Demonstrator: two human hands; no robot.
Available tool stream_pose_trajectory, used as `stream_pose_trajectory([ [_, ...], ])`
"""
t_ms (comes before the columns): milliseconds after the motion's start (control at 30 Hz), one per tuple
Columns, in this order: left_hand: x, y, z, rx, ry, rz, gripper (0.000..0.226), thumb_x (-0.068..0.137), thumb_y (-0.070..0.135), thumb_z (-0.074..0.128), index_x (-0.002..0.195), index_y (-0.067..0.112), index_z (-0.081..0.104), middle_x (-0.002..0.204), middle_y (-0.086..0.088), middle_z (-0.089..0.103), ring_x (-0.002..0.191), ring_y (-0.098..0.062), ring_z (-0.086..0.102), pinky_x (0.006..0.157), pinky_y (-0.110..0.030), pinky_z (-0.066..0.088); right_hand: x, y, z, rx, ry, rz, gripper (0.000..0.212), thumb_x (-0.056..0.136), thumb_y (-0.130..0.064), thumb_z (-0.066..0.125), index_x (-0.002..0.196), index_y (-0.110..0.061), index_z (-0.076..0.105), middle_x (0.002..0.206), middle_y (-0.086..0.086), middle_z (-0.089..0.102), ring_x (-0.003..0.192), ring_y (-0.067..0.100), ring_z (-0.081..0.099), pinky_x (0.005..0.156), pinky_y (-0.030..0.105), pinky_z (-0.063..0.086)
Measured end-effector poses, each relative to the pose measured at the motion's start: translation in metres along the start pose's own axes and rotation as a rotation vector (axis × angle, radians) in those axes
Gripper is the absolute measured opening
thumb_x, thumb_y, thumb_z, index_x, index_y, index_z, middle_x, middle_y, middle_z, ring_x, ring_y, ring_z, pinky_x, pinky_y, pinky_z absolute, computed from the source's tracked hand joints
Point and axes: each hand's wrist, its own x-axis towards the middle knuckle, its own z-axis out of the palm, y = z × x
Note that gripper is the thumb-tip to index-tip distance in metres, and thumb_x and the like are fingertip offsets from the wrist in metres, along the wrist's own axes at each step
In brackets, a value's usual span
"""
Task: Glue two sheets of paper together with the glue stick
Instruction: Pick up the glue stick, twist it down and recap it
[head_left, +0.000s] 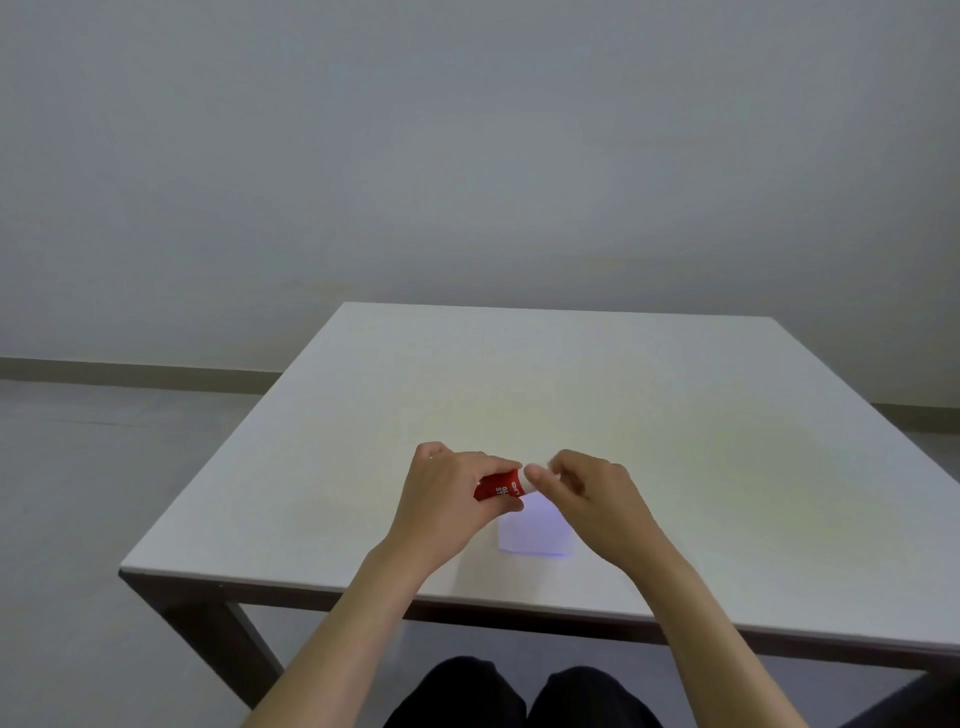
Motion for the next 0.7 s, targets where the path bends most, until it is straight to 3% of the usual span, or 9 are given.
stream_pose_trajectory([
  [67, 0.001, -0.002, -0.001, -0.012, 0.000, -0.021, 0.028, 0.077, 0.044, 0.070, 0.104, 0.039, 0.069, 0.093, 0.018, 0.073, 0.083, -0.001, 0.041, 0.080, -0.018, 0.025, -0.001, -0.001, -0.003, 0.152, -0.105, -0.061, 0.017, 0.089, -0.039, 0.056, 0.107, -0.040, 0.056, 0.077, -0.013, 0.057, 0.053, 0.004, 0.046, 0.063, 0.021, 0.042],
  [133, 0.002, -0.002, -0.002, 0.009, -0.015, -0.025, 0.027, 0.076, 0.045, 0.070, 0.103, 0.040, 0.069, 0.093, 0.019, 0.073, 0.089, -0.014, 0.046, 0.082, -0.022, 0.028, 0.000, -0.004, -0.001, 0.163, -0.061, -0.048, 0.007, 0.090, -0.035, 0.055, 0.094, -0.031, 0.060, 0.071, -0.012, 0.056, 0.054, 0.009, 0.044, 0.062, 0.027, 0.043],
  [200, 0.001, 0.000, -0.003, 0.002, -0.025, -0.030, 0.027, 0.076, 0.043, 0.070, 0.103, 0.039, 0.069, 0.091, 0.018, 0.073, 0.089, -0.018, 0.042, 0.080, -0.024, 0.029, 0.005, -0.005, 0.000, 0.031, 0.020, 0.010, 0.034, 0.089, -0.045, 0.054, 0.077, -0.015, 0.061, 0.060, -0.001, 0.055, 0.053, 0.015, 0.043, 0.058, 0.030, 0.039],
  [267, 0.001, 0.001, -0.003, -0.005, -0.019, -0.038, 0.028, 0.075, 0.043, 0.071, 0.103, 0.039, 0.069, 0.090, 0.018, 0.072, 0.089, -0.017, 0.040, 0.080, -0.024, 0.029, 0.007, -0.007, -0.004, -0.039, 0.005, 0.013, 0.042, 0.086, -0.054, 0.052, 0.078, -0.014, 0.064, 0.062, 0.002, 0.059, 0.053, 0.013, 0.045, 0.057, 0.028, 0.038],
  [367, 0.004, -0.005, -0.003, -0.007, -0.020, -0.036, 0.025, 0.076, 0.046, 0.070, 0.101, 0.041, 0.069, 0.090, 0.020, 0.072, 0.094, -0.020, 0.047, 0.084, -0.024, 0.032, 0.007, -0.006, -0.010, 0.138, -0.116, -0.068, 0.011, 0.086, -0.041, 0.060, 0.097, -0.041, 0.058, 0.075, -0.012, 0.059, 0.054, 0.005, 0.049, 0.057, 0.016, 0.042],
  [433, 0.005, -0.008, -0.002, -0.009, -0.026, -0.030, 0.025, 0.075, 0.046, 0.071, 0.099, 0.040, 0.069, 0.088, 0.020, 0.072, 0.094, -0.020, 0.049, 0.083, -0.024, 0.034, 0.008, -0.007, -0.008, 0.091, -0.065, -0.058, 0.004, 0.089, -0.034, 0.058, 0.085, -0.035, 0.059, 0.069, -0.011, 0.058, 0.055, 0.009, 0.049, 0.056, 0.021, 0.041],
  [500, 0.007, -0.009, 0.000, -0.030, -0.027, -0.032, 0.025, 0.073, 0.043, 0.073, 0.097, 0.038, 0.070, 0.086, 0.019, 0.072, 0.093, -0.017, 0.054, 0.080, -0.022, 0.037, 0.011, -0.011, -0.004, -0.053, 0.043, 0.002, 0.034, 0.091, -0.044, 0.052, 0.070, -0.019, 0.062, 0.047, -0.012, 0.052, 0.048, 0.011, 0.042, 0.050, 0.025, 0.033],
  [567, 0.013, -0.014, -0.001, -0.155, 0.013, -0.087, 0.021, 0.072, 0.035, 0.076, 0.092, 0.031, 0.070, 0.082, 0.015, 0.074, 0.087, -0.008, 0.064, 0.076, -0.019, 0.043, 0.014, -0.013, -0.004, -0.093, 0.122, 0.060, 0.053, 0.092, -0.052, 0.044, 0.069, -0.008, 0.064, 0.038, -0.016, 0.051, 0.044, 0.009, 0.040, 0.048, 0.026, 0.030],
  [700, 0.036, -0.030, -0.005, -0.388, 0.181, -0.266, 0.012, 0.079, 0.021, 0.071, 0.086, 0.016, 0.063, 0.069, 0.005, 0.074, 0.067, -0.003, 0.069, 0.069, -0.018, 0.049, 0.013, -0.009, -0.007, 0.016, 0.140, 0.035, 0.032, 0.092, -0.044, 0.049, 0.080, -0.017, 0.063, 0.059, -0.007, 0.053, 0.056, 0.014, 0.049, 0.057, 0.028, 0.039],
])
